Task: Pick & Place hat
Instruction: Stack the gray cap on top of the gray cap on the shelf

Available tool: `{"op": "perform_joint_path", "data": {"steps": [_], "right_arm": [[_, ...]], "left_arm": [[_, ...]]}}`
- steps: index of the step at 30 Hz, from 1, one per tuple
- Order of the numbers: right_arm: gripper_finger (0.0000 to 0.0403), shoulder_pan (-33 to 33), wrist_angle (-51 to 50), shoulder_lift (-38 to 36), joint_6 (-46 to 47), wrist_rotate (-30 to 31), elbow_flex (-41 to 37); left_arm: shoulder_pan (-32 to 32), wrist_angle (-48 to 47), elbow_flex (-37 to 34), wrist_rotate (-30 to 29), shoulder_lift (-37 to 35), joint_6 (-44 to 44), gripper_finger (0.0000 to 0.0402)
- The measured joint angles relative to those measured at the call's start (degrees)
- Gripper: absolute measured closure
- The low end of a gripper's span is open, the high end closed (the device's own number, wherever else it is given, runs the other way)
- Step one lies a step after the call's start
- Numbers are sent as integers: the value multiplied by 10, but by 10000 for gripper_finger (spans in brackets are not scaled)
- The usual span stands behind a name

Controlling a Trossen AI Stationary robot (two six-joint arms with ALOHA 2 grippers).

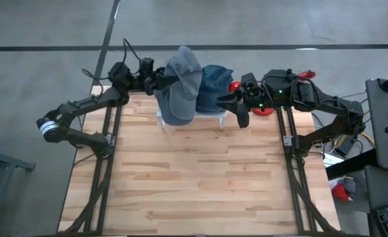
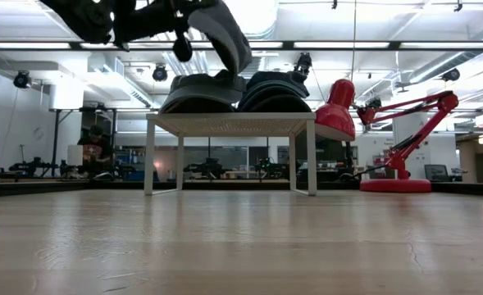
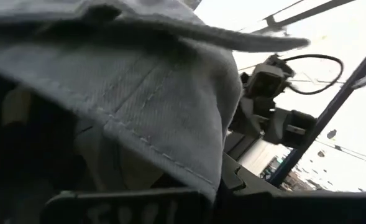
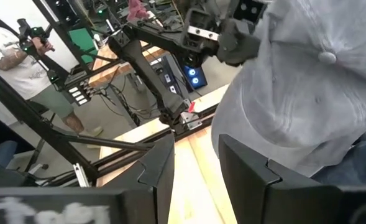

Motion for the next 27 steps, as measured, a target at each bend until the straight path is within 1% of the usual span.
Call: {"op": "perform_joint_path", "data": {"steps": [6,13,15,20,24,27], "right_arm": [[272,0,0,0,2,0,0],[275,0,0,0,2,0,0],[278,0,0,0,2,0,0],[285,0,1,0,2,0,0],[286,0,1,0,2,10,0],[283,0,1,0,2,15,0]], "left_arm": [[9,1,-38,-13,-13,-9,401],[15,-6,-48,-13,-30,-12,401],[18,-32,-48,-12,-38,-3,401],[23,-128,-49,-11,-61,63,401],[24,-167,-48,-19,-72,92,402],[27,-177,-48,-26,-78,107,399]]}}
